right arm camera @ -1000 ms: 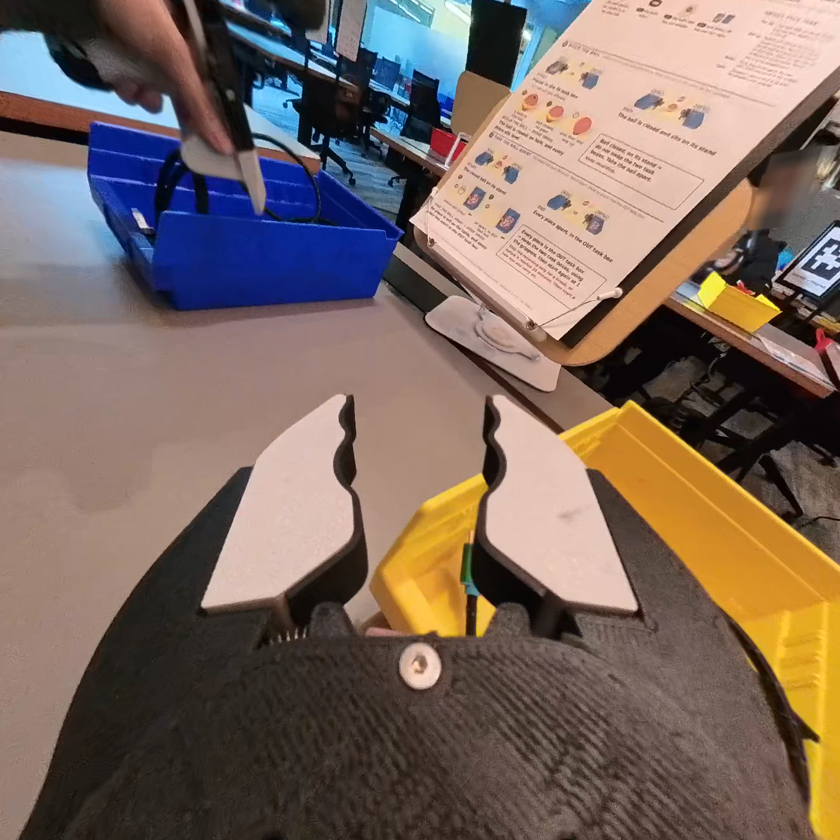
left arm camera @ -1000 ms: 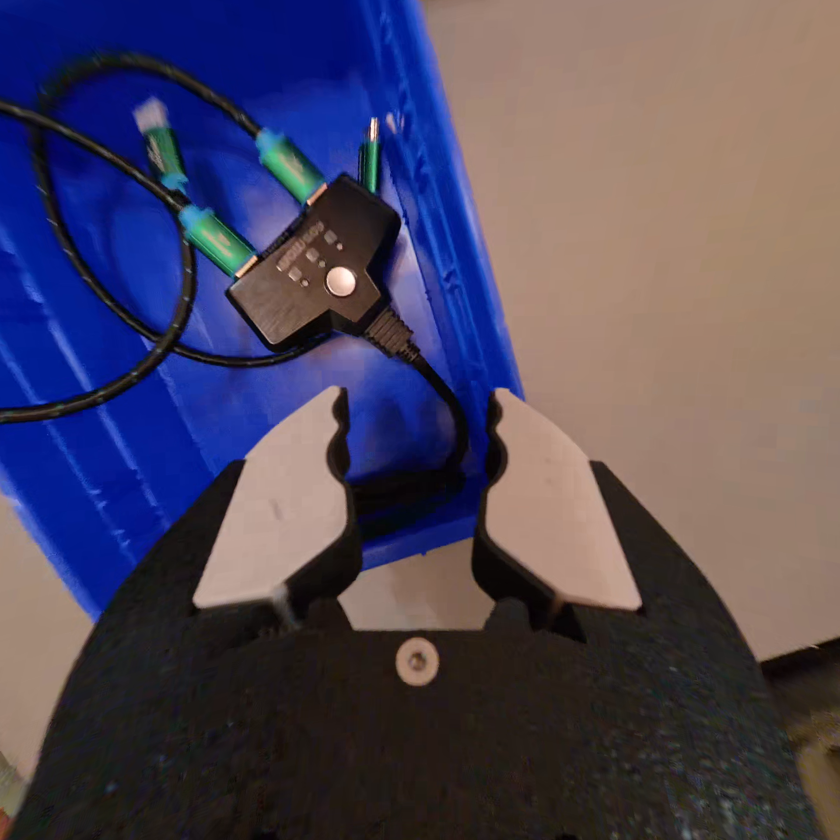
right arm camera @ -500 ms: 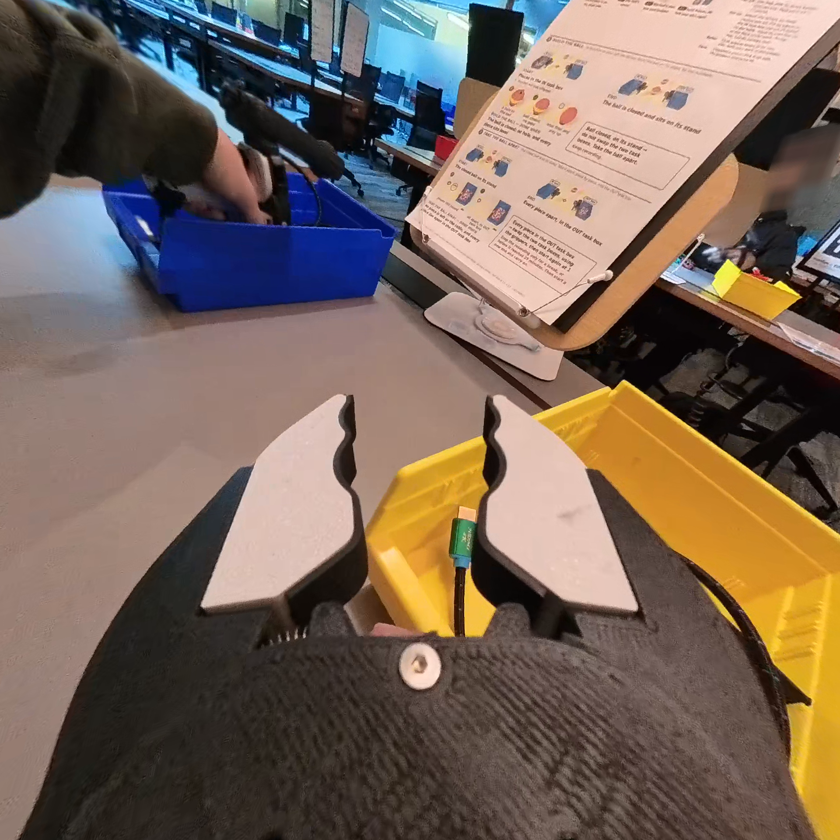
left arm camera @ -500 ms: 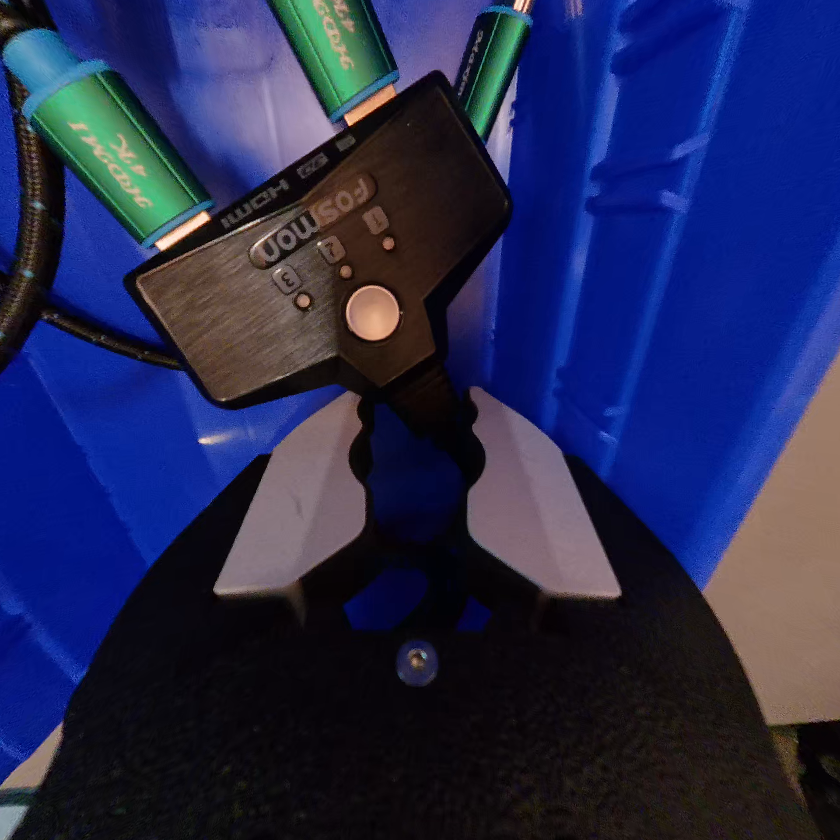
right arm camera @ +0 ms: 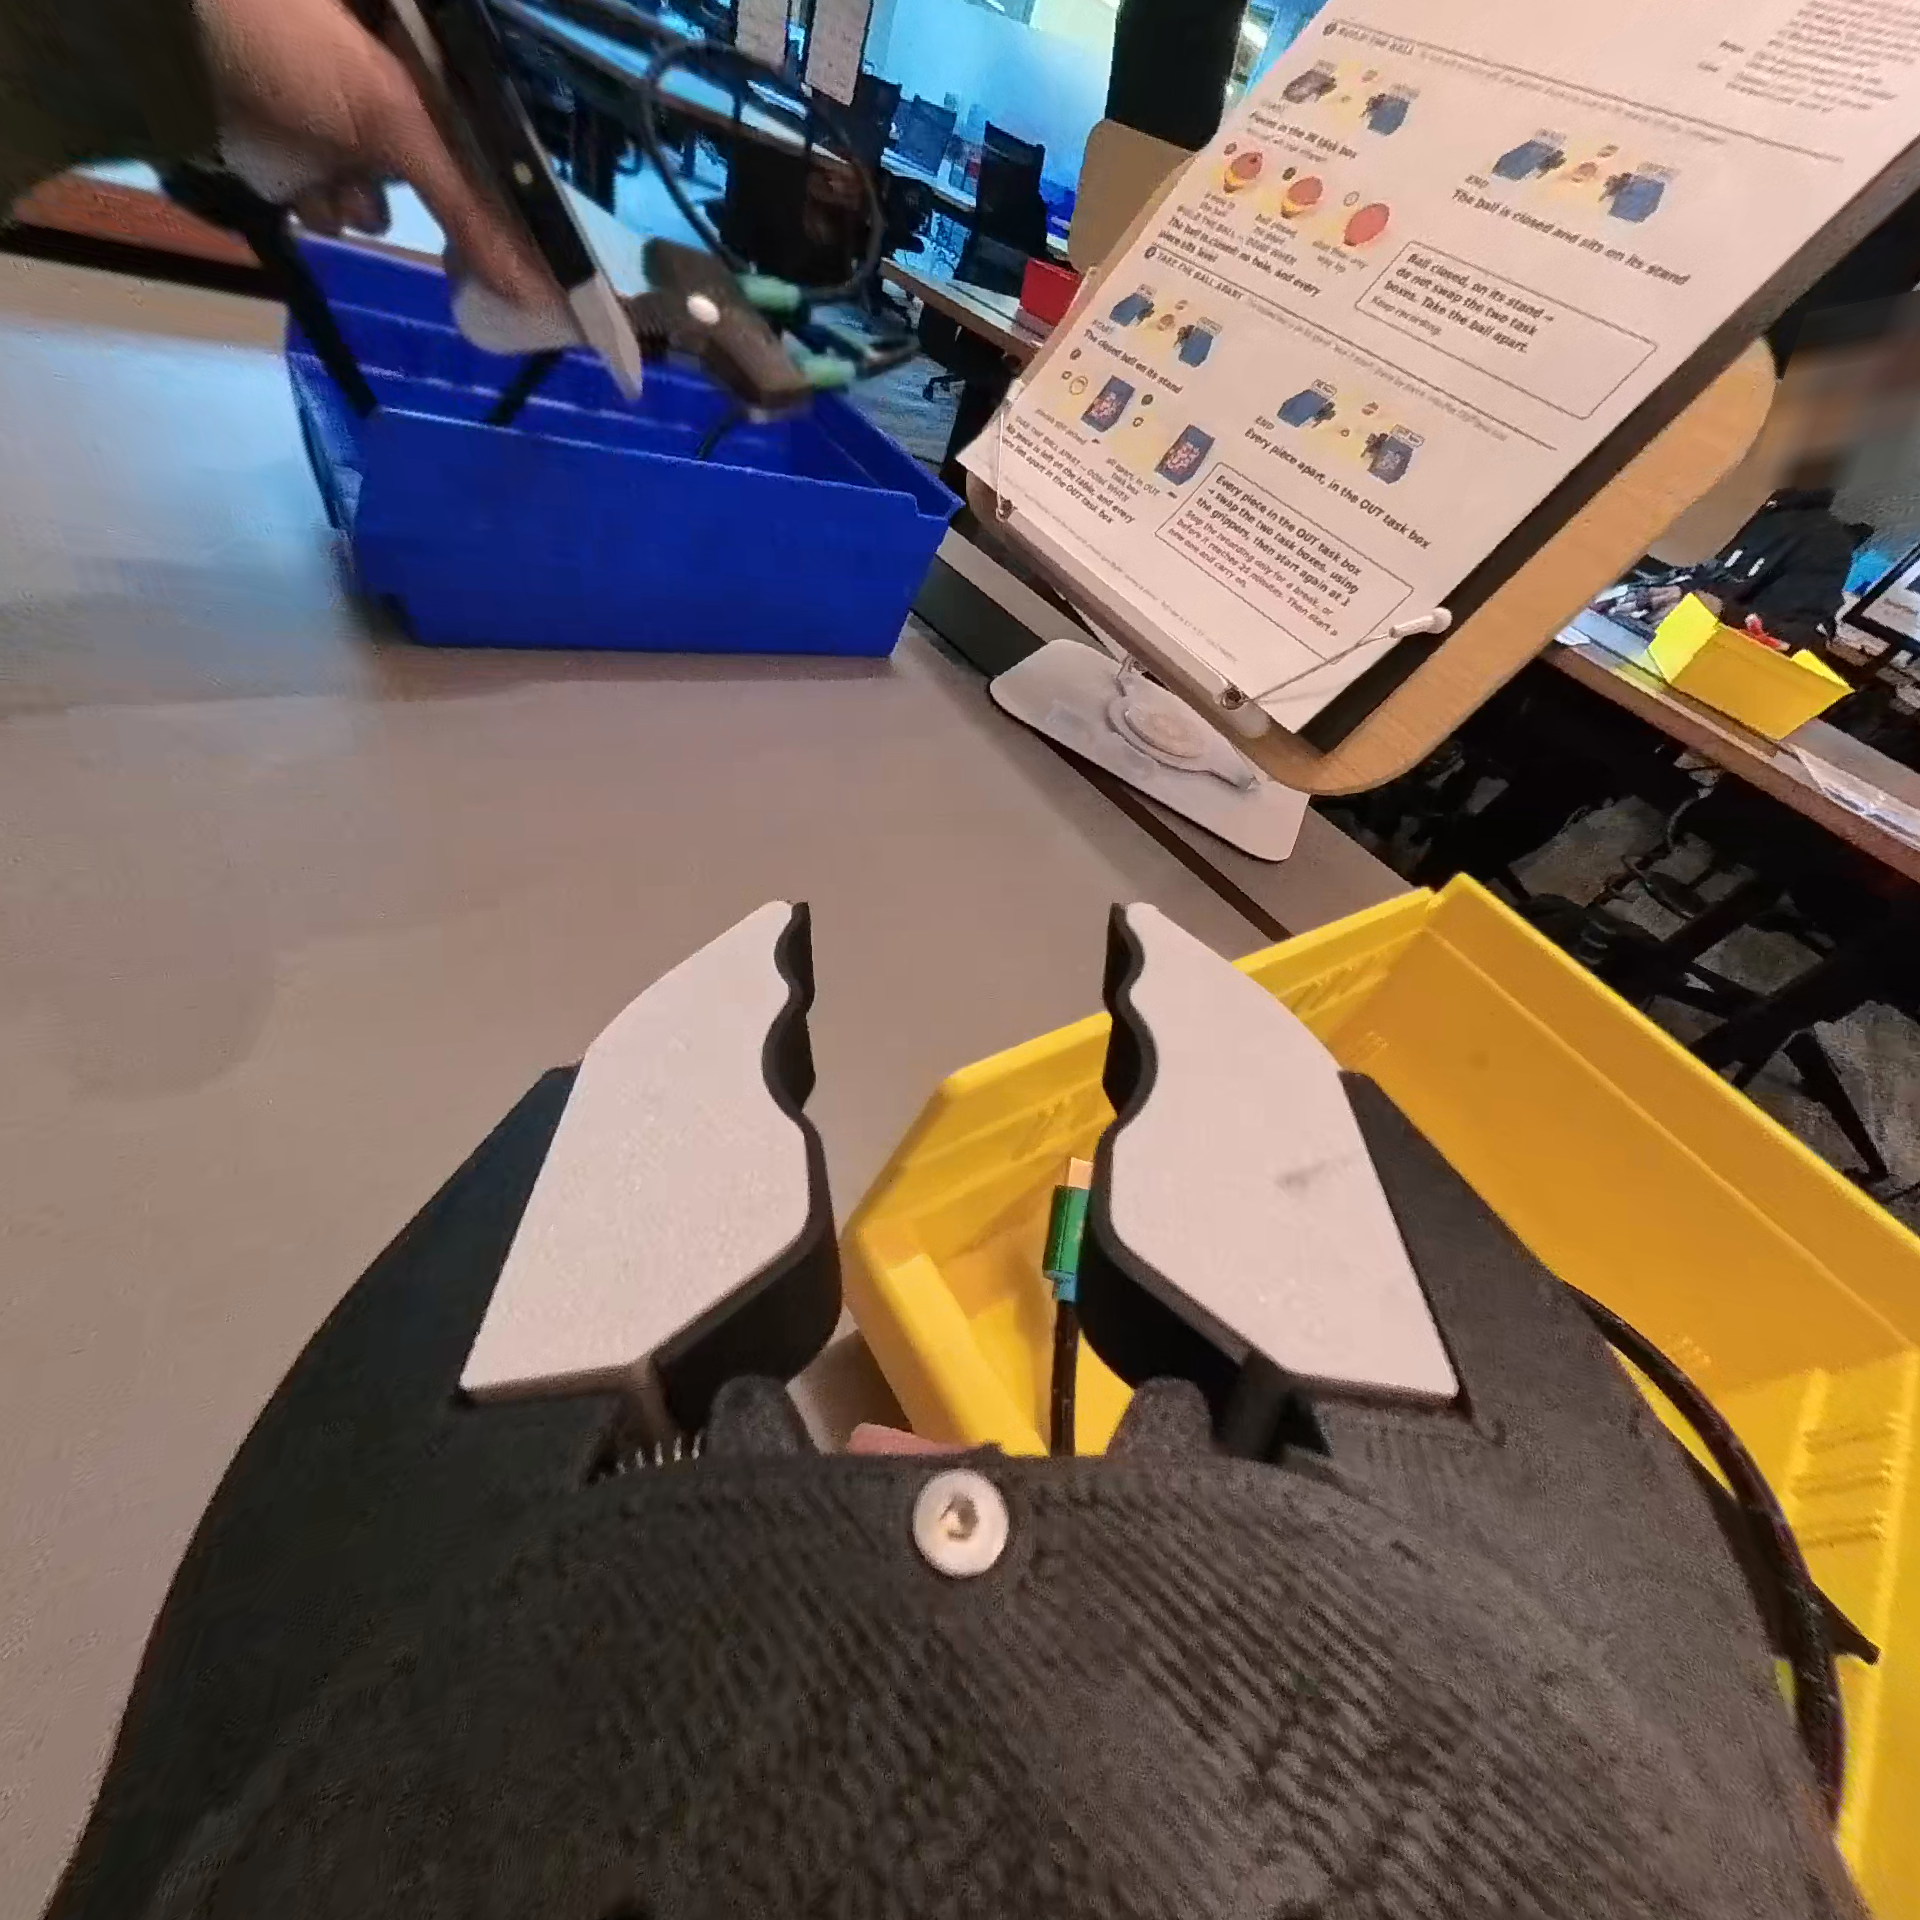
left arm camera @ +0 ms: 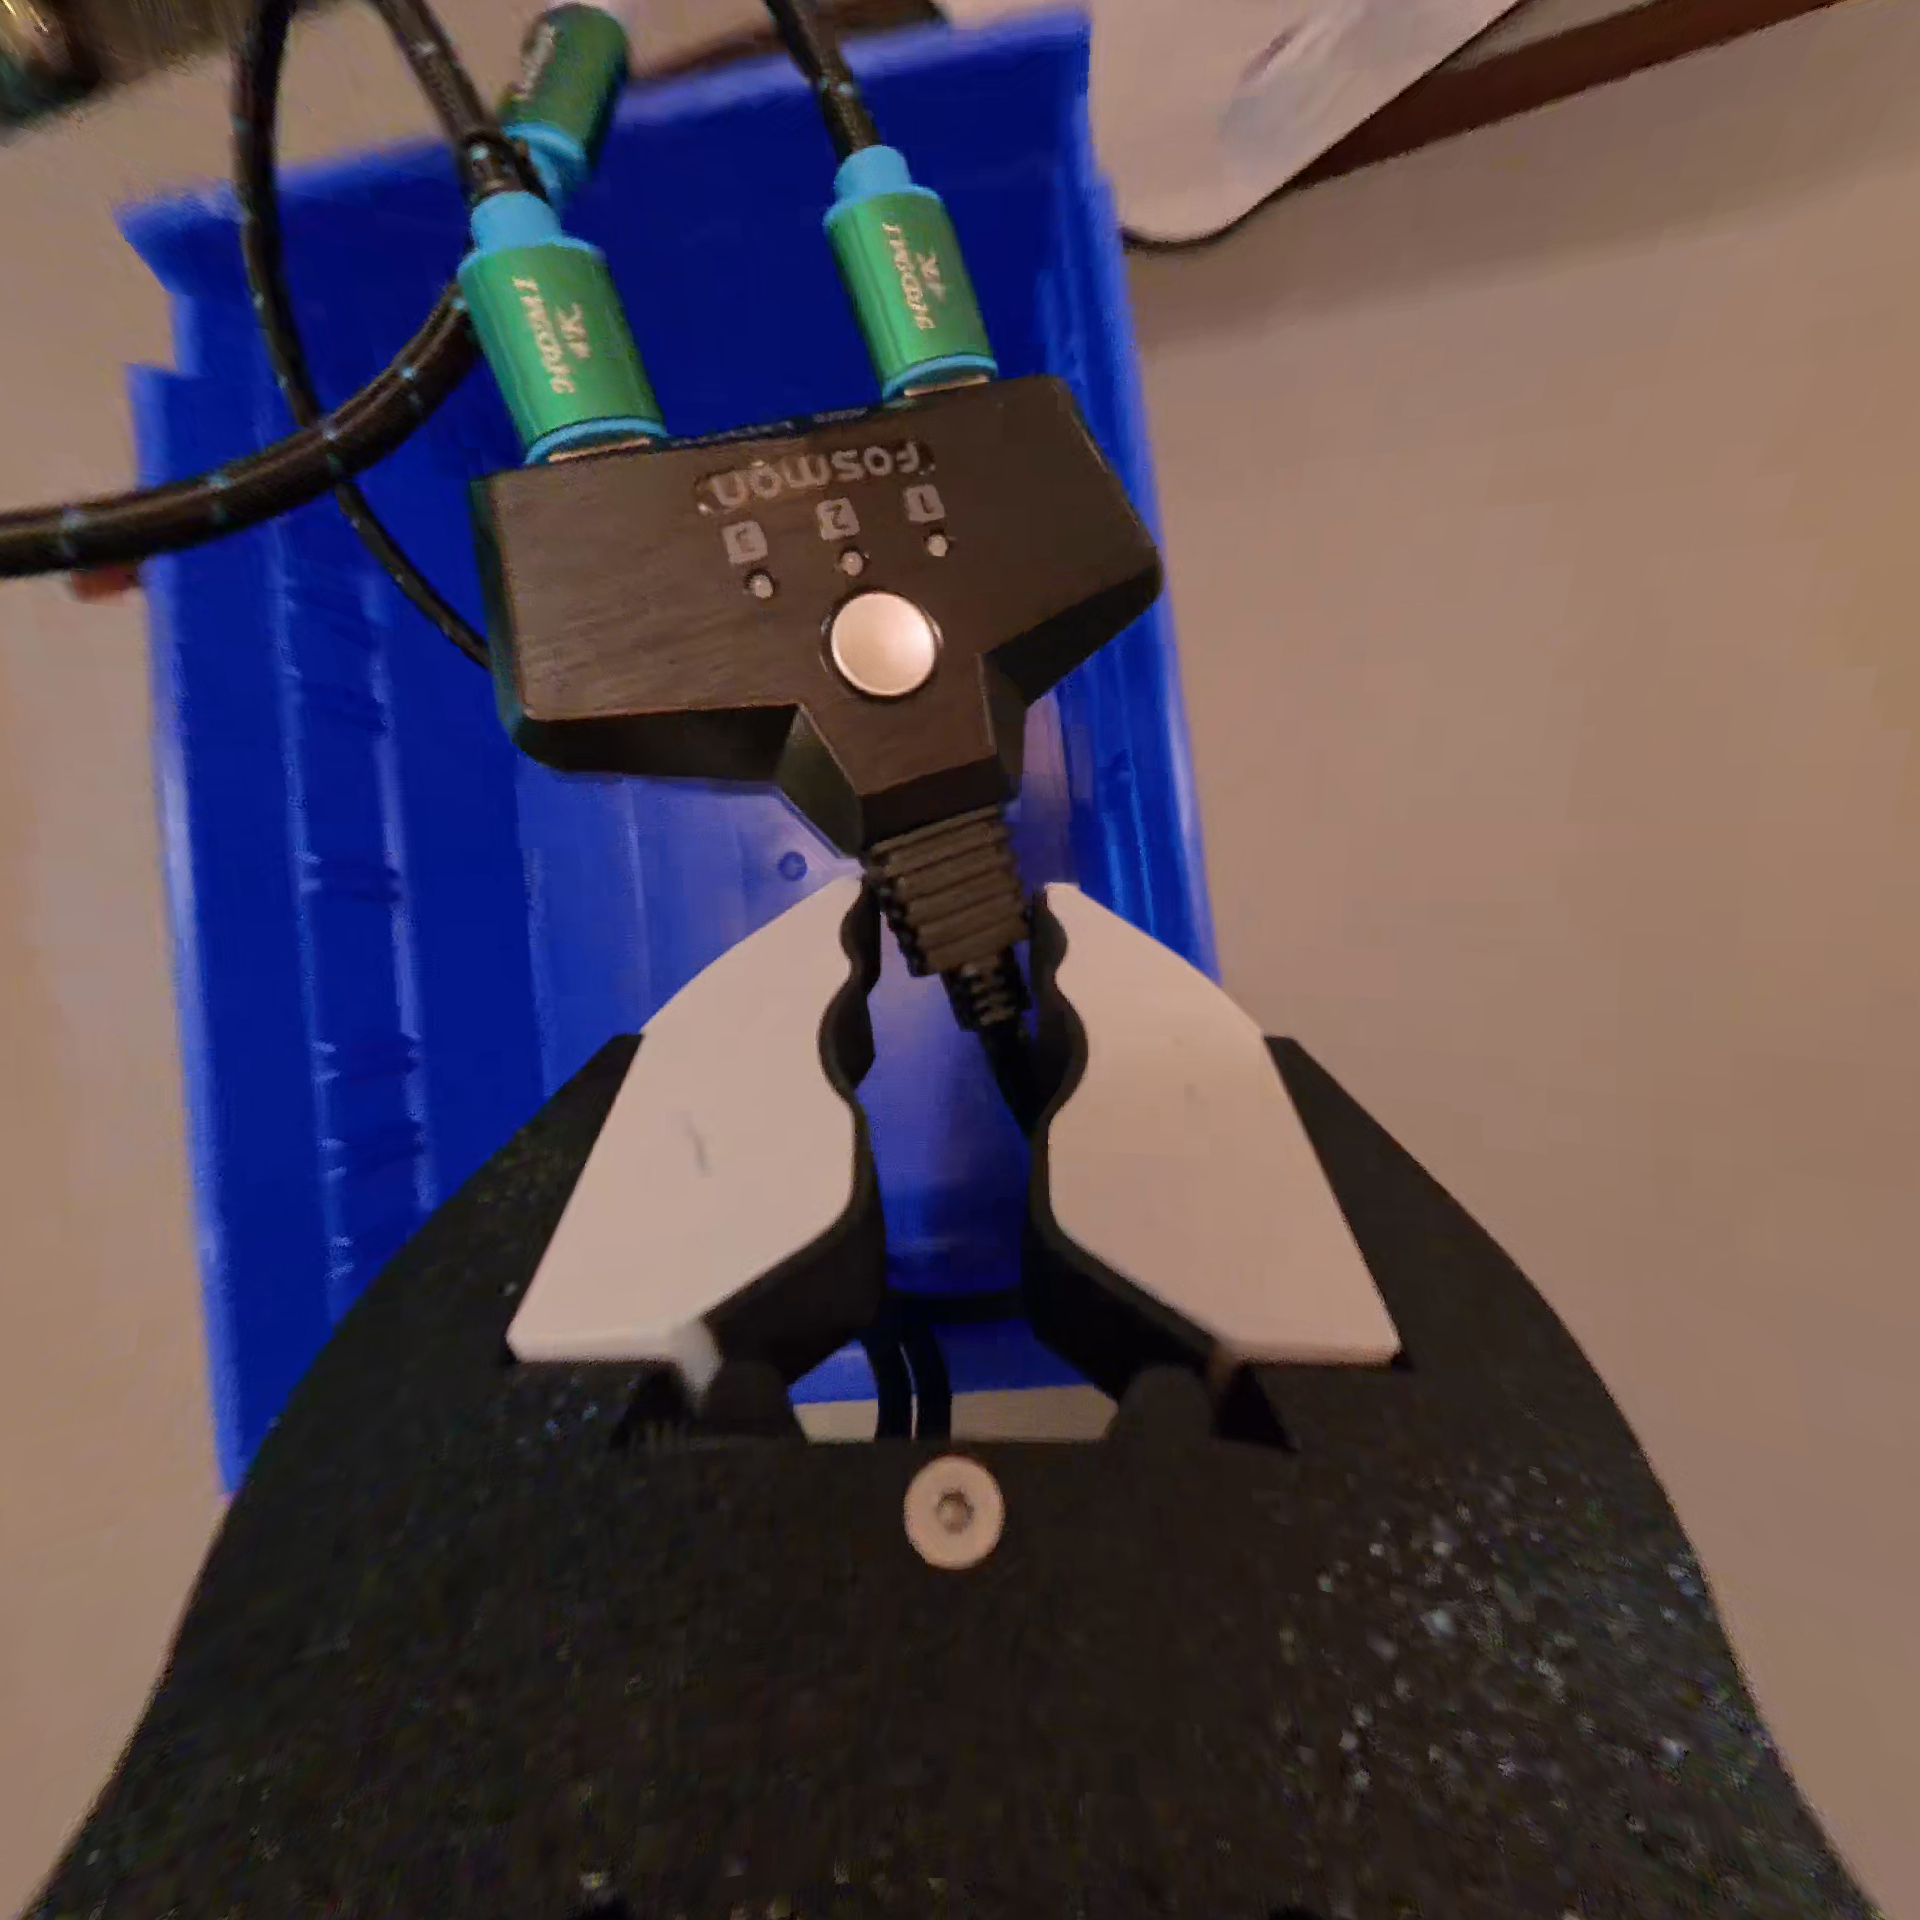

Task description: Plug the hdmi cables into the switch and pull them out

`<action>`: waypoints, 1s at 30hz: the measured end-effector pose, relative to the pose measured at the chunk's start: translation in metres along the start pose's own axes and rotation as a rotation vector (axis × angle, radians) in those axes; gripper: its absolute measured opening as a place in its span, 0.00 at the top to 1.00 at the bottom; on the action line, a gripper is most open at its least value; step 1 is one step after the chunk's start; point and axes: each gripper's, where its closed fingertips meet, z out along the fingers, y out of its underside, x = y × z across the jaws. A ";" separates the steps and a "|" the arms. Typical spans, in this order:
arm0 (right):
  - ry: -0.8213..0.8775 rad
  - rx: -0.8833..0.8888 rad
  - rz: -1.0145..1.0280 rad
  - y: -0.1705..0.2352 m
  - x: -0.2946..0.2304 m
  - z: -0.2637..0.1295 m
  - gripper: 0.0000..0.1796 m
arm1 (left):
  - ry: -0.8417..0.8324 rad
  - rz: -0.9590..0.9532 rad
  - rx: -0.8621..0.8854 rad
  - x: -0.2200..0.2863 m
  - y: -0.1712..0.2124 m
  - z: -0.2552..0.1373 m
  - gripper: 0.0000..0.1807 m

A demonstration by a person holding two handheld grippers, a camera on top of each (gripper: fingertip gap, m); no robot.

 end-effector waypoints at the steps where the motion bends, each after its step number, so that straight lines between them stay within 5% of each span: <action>1: -0.004 -0.001 -0.006 0.000 -0.002 0.001 0.70 | -0.015 0.018 0.036 -0.001 -0.006 -0.011 0.86; 11: -0.028 0.064 -0.048 -0.021 -0.020 0.007 0.70 | -0.056 0.193 0.429 0.014 -0.062 -0.163 0.88; 17: -0.028 0.230 -0.079 -0.065 -0.035 -0.003 0.70 | 0.011 0.410 0.540 0.065 -0.063 -0.246 0.88; 24: 0.048 0.446 -0.221 -0.116 -0.052 -0.028 0.70 | 0.482 0.624 0.449 0.153 -0.001 -0.228 0.88; 30: 0.021 0.433 -0.569 -0.107 -0.096 -0.014 0.73 | 0.836 0.615 0.369 0.206 0.053 -0.184 0.88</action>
